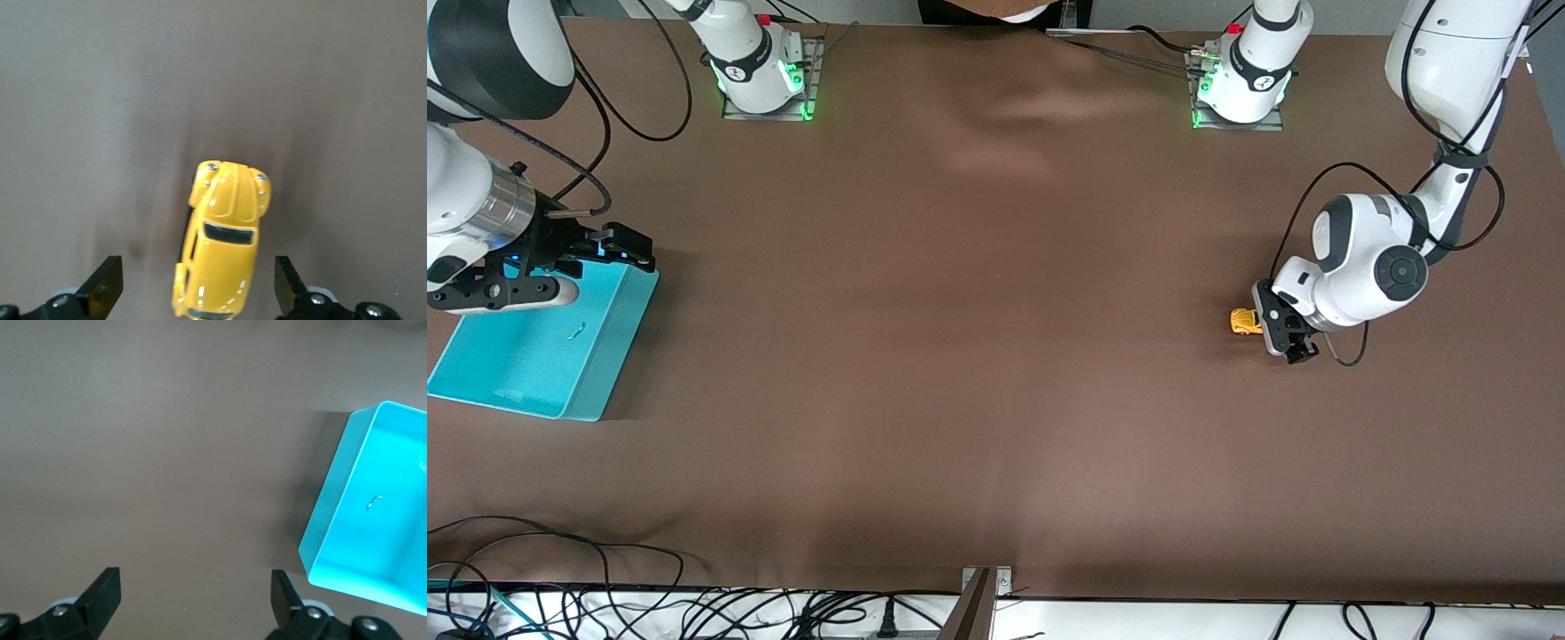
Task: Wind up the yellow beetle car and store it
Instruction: 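Close the left gripper around the yellow car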
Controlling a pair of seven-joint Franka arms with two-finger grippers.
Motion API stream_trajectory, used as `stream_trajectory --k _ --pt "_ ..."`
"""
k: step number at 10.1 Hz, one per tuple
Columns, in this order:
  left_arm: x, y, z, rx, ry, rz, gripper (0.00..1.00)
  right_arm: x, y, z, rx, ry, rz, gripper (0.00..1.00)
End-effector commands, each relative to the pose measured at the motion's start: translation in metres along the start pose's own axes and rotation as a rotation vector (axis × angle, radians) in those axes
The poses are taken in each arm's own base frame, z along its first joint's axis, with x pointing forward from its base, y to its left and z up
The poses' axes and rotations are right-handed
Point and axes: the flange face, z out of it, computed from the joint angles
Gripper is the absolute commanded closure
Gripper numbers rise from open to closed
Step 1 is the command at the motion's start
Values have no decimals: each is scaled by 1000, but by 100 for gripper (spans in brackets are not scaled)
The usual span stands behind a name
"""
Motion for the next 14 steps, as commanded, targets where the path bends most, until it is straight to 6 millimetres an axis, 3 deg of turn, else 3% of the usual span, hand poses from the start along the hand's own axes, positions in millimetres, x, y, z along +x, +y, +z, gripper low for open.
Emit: stream_trajectory --k 1,2,5,7,8,9,11,13,14 --pt "-7 14 -8 11 12 28 0 -2 0 0 6 -5 10 0" --pt "-7 14 -8 14 13 29 1 -2 0 0 6 -5 12 0" --pt "-5 16 -2 5 12 32 16 -2 0 -1 6 -4 12 0" --pt "2 15 -7 15 17 70 55 -2 0 0 6 -7 12 0" --pt "3 14 -9 20 18 84 82 -2 0 0 6 -5 12 0" --pt "3 13 -10 21 18 89 92 -2 0 0 7 -5 13 0" --pt "5 6 -17 38 13 101 97 -2 0 0 7 -7 12 0" --pt "23 -11 -38 86 20 154 97 -2 0 0 6 -5 12 0" --pt "34 -8 -32 73 32 157 97 -2 0 0 7 -5 12 0"
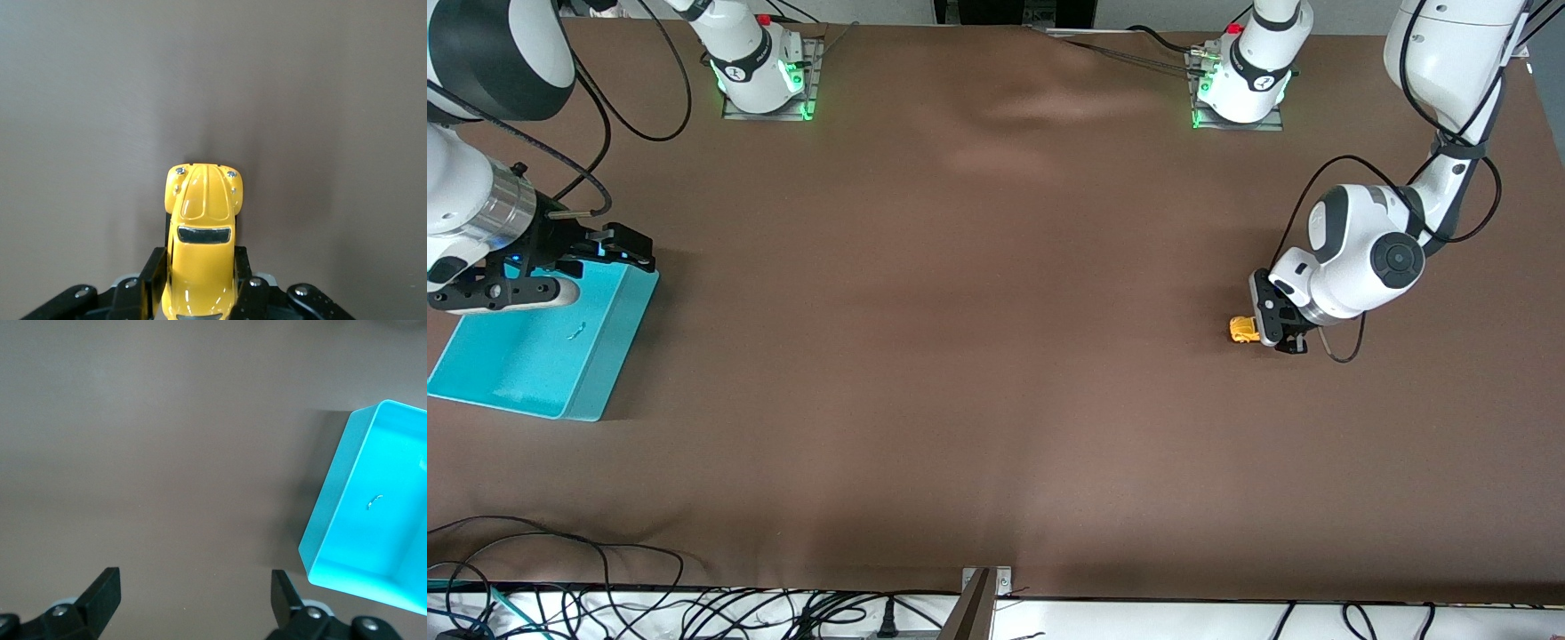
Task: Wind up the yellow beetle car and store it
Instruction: 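Close the left gripper around the yellow car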
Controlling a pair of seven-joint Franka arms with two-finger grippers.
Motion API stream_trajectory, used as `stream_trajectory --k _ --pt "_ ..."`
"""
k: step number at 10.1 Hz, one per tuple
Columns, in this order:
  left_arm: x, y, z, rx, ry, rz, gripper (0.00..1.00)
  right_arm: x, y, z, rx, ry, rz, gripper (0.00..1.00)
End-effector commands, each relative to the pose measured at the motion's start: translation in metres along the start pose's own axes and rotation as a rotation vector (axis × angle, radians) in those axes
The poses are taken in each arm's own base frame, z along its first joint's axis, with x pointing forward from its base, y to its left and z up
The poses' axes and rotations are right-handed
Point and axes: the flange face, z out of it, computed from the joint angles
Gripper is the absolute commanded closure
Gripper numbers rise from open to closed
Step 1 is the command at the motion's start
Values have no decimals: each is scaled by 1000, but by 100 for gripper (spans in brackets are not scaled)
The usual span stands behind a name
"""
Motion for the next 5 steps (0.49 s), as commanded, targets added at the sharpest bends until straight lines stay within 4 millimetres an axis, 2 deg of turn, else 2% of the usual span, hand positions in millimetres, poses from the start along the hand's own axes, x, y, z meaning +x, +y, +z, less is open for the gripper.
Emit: stream_trajectory --k 1,2,3,5 --pt "27 -2 1 -7 20 41 97 -2 0 -1 7 -7 10 0" --pt "31 0 7 -19 21 35 97 -2 0 -1 7 -5 10 0" --pt "39 4 23 -47 23 51 97 -2 0 -1 6 -5 10 0" --pt "37 3 44 -79 24 57 97 0 0 2 7 -10 10 0"
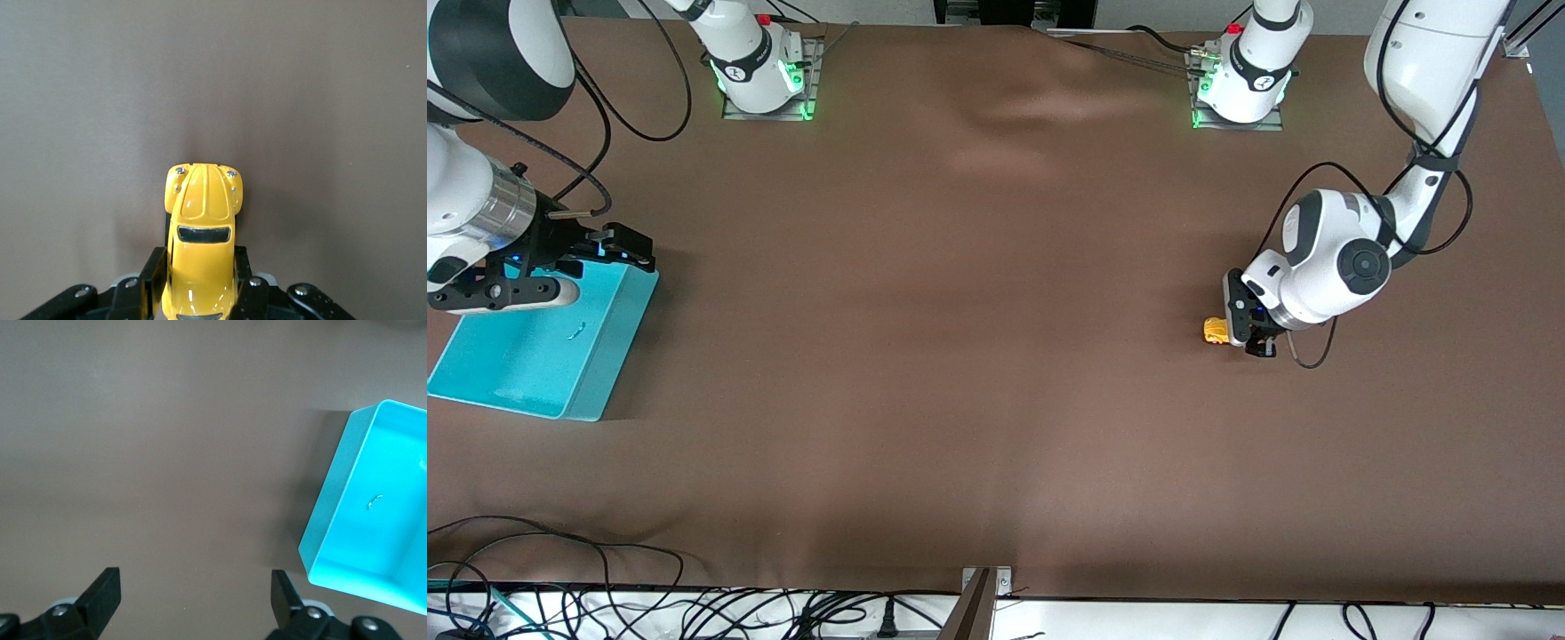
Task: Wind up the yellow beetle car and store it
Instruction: 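Swing the left gripper and release the car sliding toward the right gripper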
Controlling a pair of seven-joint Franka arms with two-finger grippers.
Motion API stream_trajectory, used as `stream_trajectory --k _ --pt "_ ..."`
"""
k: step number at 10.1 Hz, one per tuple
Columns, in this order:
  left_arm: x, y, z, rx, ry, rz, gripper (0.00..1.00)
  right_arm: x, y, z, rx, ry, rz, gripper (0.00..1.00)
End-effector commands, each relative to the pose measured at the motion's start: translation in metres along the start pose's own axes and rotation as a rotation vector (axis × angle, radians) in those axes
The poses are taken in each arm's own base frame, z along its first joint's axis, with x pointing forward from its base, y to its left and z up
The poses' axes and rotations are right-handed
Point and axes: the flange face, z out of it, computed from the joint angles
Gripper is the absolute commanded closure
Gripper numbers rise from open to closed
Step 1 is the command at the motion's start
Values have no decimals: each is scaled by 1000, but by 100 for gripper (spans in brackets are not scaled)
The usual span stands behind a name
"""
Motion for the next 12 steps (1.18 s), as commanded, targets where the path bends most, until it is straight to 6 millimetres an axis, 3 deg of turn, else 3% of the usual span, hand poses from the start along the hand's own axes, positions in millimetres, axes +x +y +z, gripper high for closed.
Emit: stream_trajectory --k 1,3,5,7,9,10,12 --pt "-11 -5 31 -48 2 -9 97 -1 0 2 6 -8 10 0" --pt "-49 -22 36 -47 12 4 97 -1 0 2 6 -10 10 0" --pt "-113 -35 35 -43 29 17 97 -1 0 2 6 -8 10 0" --pt "-174 -33 30 -32 10 10 99 0 -1 3 7 -8 9 0" --pt "-221 -26 26 -30 -23 -22 99 0 -2 3 7 -8 7 0" --pt "-235 -23 25 -30 -30 -20 99 0 -2 3 7 -8 7 0" --pt "-241 -24 21 -23 -36 -9 99 0 -2 3 7 -8 7 0"
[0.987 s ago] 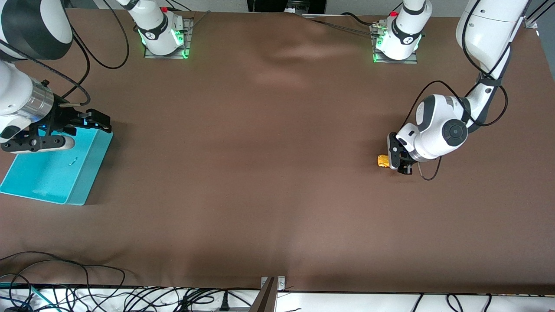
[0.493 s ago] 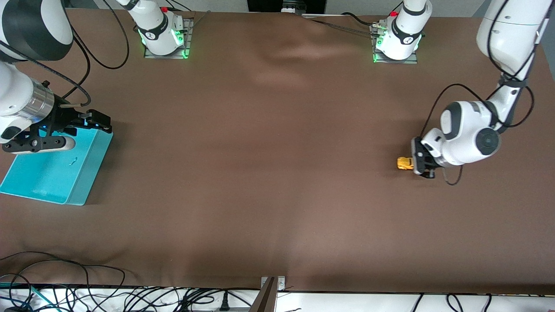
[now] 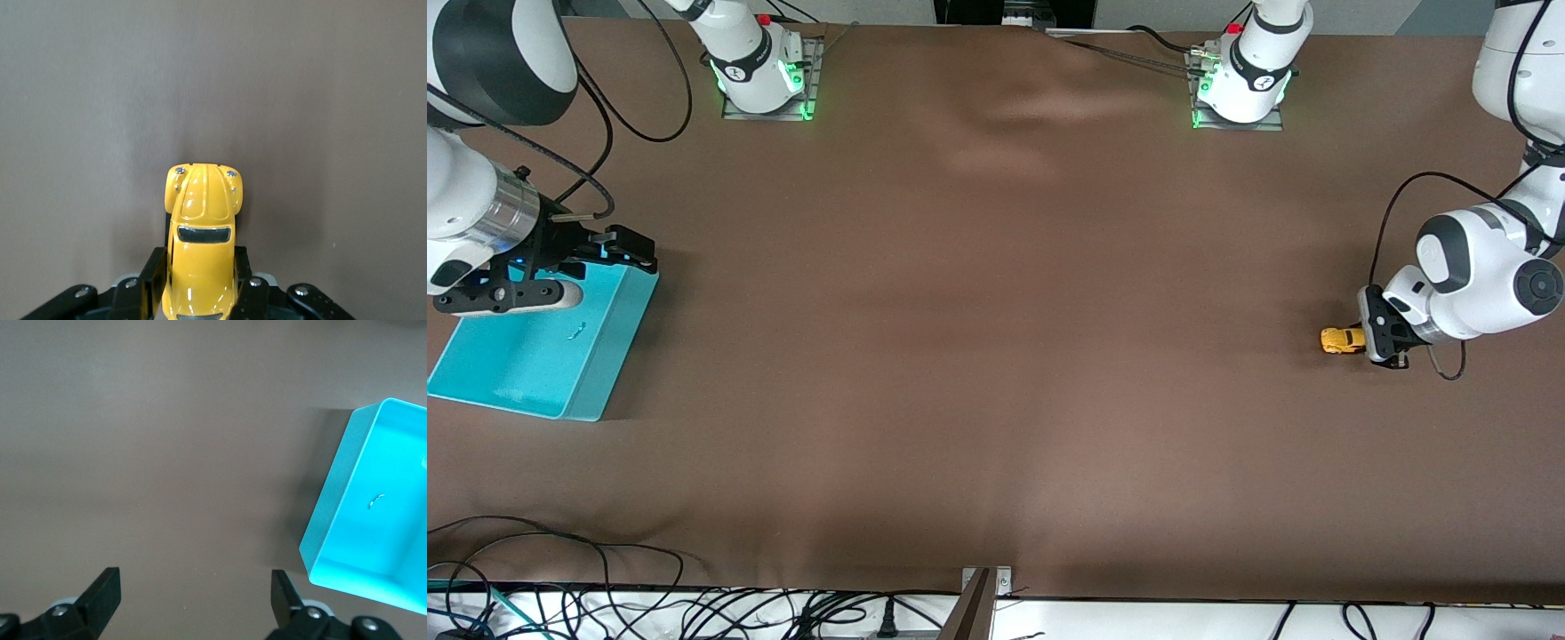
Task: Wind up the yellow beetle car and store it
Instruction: 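Swing the left gripper and release the car sliding toward the right gripper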
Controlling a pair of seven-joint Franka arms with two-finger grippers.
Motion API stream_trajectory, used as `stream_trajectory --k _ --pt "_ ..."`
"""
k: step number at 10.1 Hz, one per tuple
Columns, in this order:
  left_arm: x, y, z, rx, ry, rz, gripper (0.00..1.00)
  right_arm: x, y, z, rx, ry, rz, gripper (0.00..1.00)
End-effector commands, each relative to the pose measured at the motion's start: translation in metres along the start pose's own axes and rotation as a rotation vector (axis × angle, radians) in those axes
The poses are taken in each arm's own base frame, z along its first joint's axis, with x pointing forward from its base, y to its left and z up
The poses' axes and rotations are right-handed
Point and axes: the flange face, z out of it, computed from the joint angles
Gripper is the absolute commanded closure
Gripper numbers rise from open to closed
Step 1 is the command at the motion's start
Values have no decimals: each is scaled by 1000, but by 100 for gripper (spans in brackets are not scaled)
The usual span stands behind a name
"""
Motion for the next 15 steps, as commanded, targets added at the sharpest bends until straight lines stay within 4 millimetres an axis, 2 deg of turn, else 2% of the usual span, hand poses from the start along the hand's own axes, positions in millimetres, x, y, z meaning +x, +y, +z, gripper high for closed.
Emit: stream_trajectory --k 1,3,4,5,6,7,9,10,12,15 --pt "-3 -4 34 -15 -16 46 99 -2 -1 -1 6 -2 9 0" --pt "0 -12 25 -35 -15 53 99 -2 -2 -1 6 -2 8 0" --pt "-1 -17 18 -38 -14 52 93 -2 -2 -1 6 -2 8 0" --pt "-2 -18 15 -33 -13 49 72 -2 -2 -1 6 -2 8 0" --pt "-3 -22 6 -27 -1 41 1 -2 -2 -1 6 -2 8 0" --pt "11 -33 -14 -47 16 60 0 -2 -2 -1 6 -3 -4 0" --pt "19 -53 -67 -104 28 59 0 -1 -1 -1 6 -3 -15 0" --pt "23 -59 -84 -112 33 63 0 -1 0 -1 5 -3 -15 0" --pt "24 -58 -110 -135 29 10 0 0 3 0 5 -5 -9 0" --pt "39 -40 -167 -165 7 -158 0 1 5 5 8 -13 -81 0"
